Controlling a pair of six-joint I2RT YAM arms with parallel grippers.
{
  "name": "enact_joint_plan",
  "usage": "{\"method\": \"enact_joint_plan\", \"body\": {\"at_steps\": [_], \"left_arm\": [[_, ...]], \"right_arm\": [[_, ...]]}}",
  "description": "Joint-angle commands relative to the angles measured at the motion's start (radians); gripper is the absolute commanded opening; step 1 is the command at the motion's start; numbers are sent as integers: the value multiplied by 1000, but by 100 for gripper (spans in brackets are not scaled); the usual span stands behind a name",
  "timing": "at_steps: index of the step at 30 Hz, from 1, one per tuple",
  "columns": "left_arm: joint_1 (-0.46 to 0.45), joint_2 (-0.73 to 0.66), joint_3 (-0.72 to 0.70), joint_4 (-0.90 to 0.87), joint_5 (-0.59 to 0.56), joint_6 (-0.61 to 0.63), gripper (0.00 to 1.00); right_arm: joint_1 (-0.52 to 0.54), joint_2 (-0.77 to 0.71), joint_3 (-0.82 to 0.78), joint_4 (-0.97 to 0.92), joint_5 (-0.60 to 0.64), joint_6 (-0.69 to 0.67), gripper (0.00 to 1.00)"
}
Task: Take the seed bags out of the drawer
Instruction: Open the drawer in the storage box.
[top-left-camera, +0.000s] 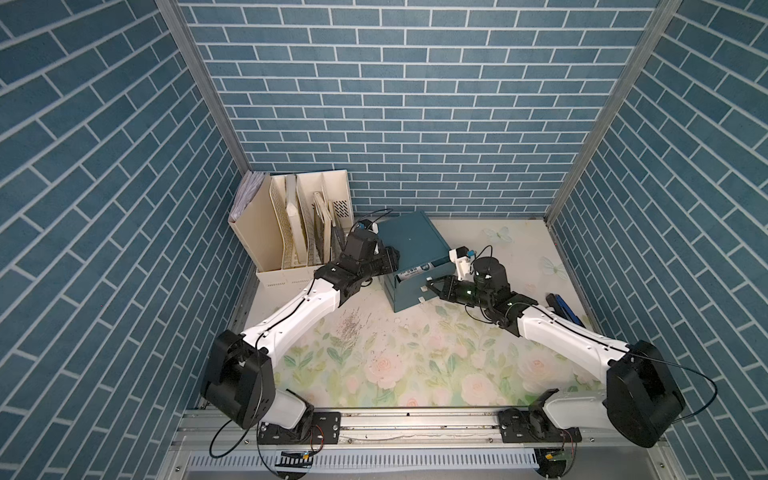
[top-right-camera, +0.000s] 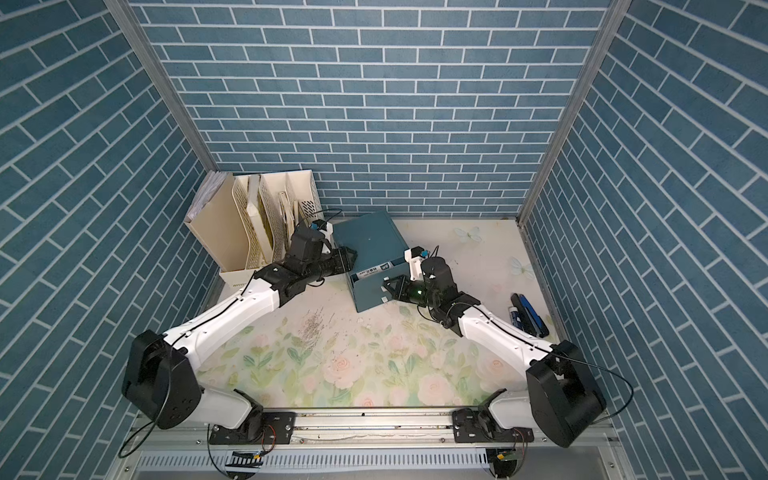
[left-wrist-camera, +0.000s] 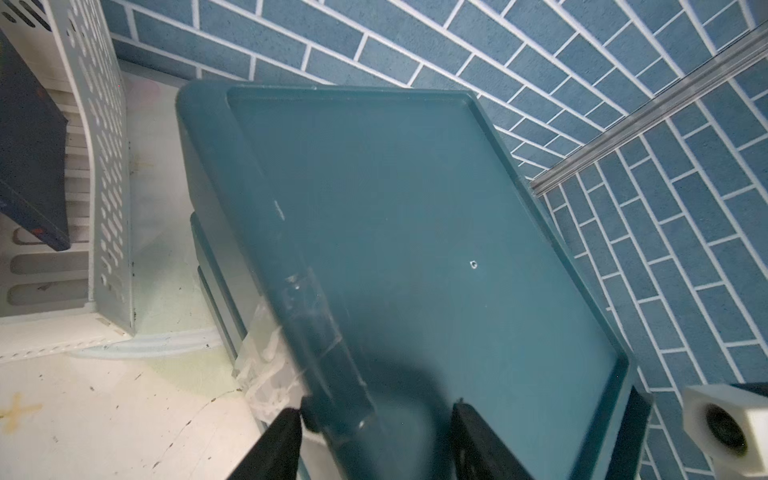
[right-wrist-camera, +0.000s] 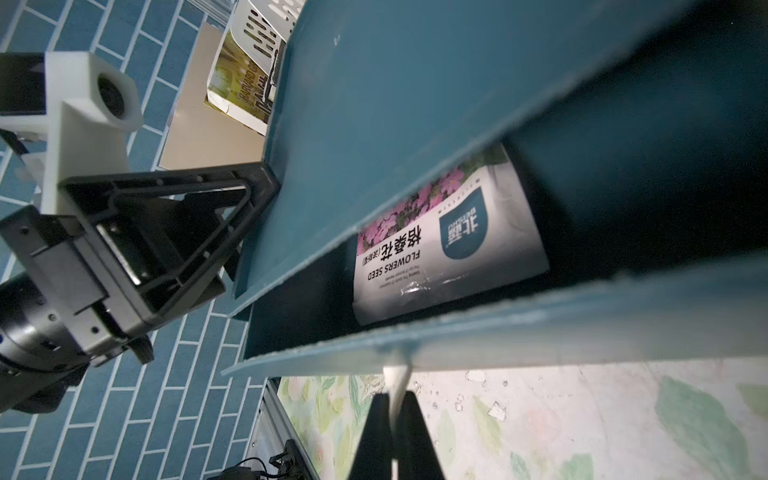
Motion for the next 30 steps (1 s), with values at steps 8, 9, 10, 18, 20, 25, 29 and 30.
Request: {"method": "enact_joint_plan", "body": {"at_steps": [8, 9, 10, 18, 20, 25, 29, 30], "left_arm": [[-12, -5, -29, -96, -7, 10, 61], [-12, -5, -29, -96, -8, 11, 61], [-12, -5, -29, -96, -8, 11, 61], [-13, -2, -27, -102, -9, 12, 61], [-11, -1, -26, -106, -11, 12, 61], [-12, -1, -23, -112, -11, 14, 61], [-12, 2, -18, -116, -13, 16, 61], [-12, 3, -17, -120, -14, 16, 61]], "right_arm": [[51, -124, -70, -62, 21, 48, 0], [54, -136, -78, -68, 25, 50, 0], [56, -146, -86, -74, 28, 54, 0], [77, -248, -138, -139, 50, 74, 0], [81, -272, -149, -153, 52, 79, 0], [95, -319, -161, -203, 53, 77, 0], [99, -349, -166, -245, 47, 70, 0], [101, -357, -169, -256, 46, 70, 0]]}}
